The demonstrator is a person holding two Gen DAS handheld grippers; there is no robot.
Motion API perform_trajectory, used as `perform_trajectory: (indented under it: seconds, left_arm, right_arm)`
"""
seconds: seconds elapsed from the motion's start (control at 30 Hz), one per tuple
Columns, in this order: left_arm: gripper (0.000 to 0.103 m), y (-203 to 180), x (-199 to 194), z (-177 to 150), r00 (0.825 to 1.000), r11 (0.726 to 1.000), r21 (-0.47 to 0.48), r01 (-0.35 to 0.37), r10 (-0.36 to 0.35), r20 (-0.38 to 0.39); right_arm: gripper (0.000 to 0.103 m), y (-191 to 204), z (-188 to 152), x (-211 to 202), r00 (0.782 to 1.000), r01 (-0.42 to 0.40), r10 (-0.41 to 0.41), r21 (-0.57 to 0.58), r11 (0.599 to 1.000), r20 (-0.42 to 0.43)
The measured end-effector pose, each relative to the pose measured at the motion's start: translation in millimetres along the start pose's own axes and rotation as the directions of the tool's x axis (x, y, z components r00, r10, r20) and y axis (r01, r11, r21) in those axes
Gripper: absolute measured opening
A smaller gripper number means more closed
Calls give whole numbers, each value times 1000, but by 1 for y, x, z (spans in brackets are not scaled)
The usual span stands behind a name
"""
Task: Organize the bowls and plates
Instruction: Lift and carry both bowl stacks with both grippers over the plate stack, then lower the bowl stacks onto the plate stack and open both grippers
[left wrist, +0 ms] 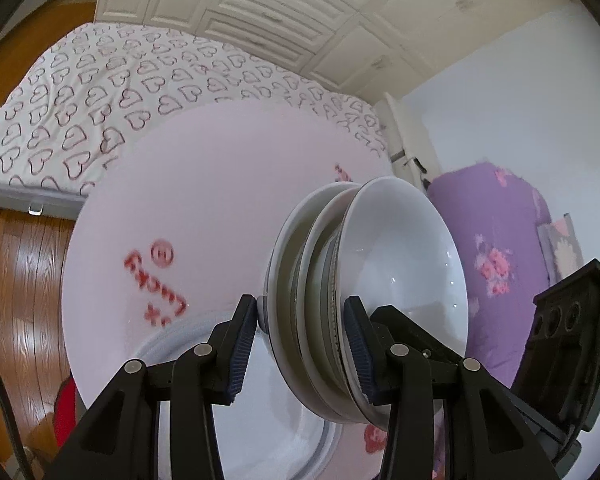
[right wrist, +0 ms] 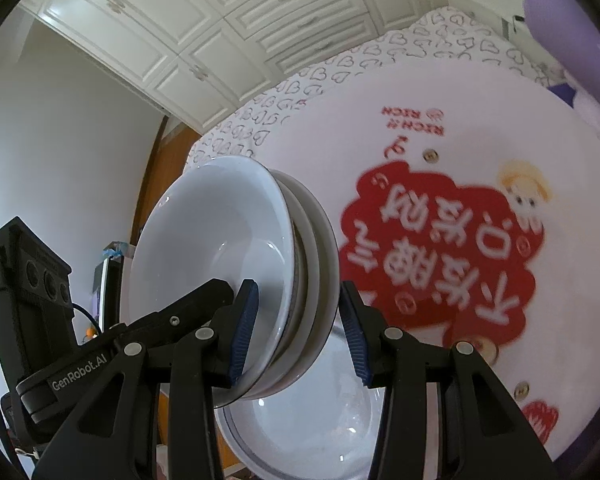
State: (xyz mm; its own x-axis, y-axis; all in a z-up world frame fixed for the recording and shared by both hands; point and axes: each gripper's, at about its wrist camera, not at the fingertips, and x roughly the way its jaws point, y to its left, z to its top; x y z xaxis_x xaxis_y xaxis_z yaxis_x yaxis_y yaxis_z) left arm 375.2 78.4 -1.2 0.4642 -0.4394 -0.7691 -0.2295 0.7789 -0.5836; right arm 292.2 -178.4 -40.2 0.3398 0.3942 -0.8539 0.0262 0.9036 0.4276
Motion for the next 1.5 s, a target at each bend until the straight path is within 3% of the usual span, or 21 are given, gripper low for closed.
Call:
perform_trajectory:
  seconds: [0.2, 0.6, 1.23, 1.5]
  left_arm:
    - [40, 2, -10, -43, 1000, 1000, -22, 0, 0, -23]
    - [41, 12, -36, -84, 1000, 999, -32, -18, 17, -25]
    - [41, 39, -15, -92, 999, 999, -45, -25, 24, -39]
    - [42, 43, -13, -91, 999, 1000, -24, -1, 0, -41]
  right_arm:
    - [43, -9, -38, -7, 1000, 5, -5, 12, 1000, -10]
    - [43, -2, -83, -4, 999, 5, -6, -34, 999, -42]
    - [43, -3, -105, 20, 997, 14, -17, -43, 999, -78]
    - [50, -3, -107, 20, 997, -1, -2, -42, 999, -72]
